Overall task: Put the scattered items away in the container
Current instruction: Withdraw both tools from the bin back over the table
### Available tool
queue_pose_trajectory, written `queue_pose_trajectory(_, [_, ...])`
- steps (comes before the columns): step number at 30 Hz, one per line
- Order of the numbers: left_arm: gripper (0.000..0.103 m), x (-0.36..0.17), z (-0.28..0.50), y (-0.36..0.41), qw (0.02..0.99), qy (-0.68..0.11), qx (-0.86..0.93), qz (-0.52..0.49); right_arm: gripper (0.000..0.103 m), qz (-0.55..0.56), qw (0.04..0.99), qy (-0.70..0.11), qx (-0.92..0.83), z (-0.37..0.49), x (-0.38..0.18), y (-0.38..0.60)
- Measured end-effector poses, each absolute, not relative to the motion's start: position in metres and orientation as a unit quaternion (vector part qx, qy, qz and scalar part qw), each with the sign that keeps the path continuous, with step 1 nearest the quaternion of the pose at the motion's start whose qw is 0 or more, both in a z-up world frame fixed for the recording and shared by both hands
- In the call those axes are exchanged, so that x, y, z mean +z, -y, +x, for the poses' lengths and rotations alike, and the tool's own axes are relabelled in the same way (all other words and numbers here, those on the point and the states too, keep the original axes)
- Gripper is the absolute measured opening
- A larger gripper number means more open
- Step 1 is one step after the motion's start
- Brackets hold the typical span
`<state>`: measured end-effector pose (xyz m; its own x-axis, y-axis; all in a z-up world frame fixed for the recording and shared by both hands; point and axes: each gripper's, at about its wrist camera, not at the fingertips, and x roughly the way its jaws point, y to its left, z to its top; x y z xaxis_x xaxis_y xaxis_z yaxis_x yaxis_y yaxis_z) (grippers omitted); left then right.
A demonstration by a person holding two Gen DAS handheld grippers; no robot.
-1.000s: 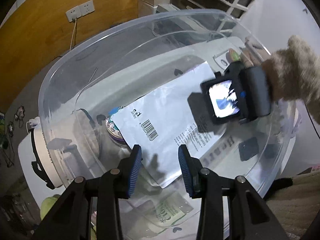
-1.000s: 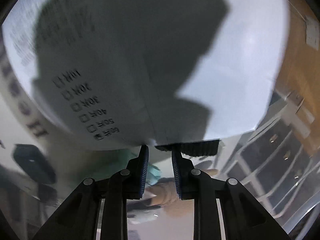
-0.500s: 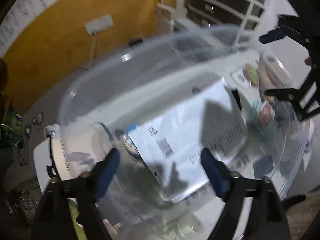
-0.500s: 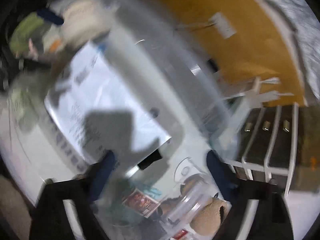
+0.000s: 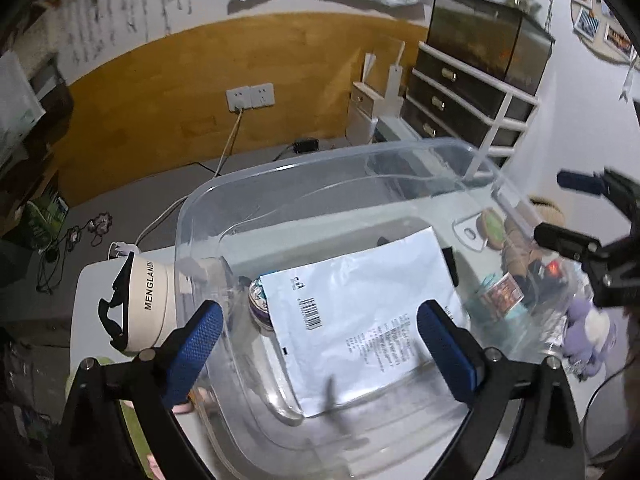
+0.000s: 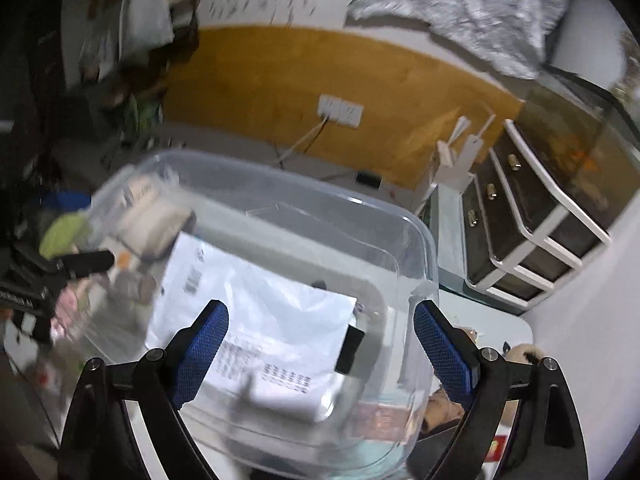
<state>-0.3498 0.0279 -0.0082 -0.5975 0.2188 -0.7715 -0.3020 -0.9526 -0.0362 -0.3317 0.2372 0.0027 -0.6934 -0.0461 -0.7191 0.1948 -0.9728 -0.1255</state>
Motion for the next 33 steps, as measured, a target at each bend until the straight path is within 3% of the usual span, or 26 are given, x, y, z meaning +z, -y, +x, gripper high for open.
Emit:
queue_pose_trajectory(1, [0.098, -0.006, -0.345, -0.029, 0.142, -0.046, 0.896, -0.418, 0.103, 0.377, 0.061, -0.09, -0.92, -0.326, 0.004, -0.237])
queue_pose_trajectory(16, [0.099, 0.034, -0.268, -0.024, 0.103, -0.02, 0.936, -0.337, 0.103, 0.294, 0.025, 0.007, -0.955, -0.229, 0.025, -0.25])
queue_pose_trajectory(19, [0.103, 0.037, -0.253, -0.022, 0.091, -0.022, 0.943, -0.321, 0.103, 0.281, 0.017, 0.015, -0.959, -0.212, 0.028, -0.251])
queue_pose_trajectory(33, [0.103, 0.037, -0.187, -0.016, 0.062, -0.017, 0.958, -0.279, 0.103, 0.249, -0.016, 0.024, -0.968, -0.144, 0.031, -0.255])
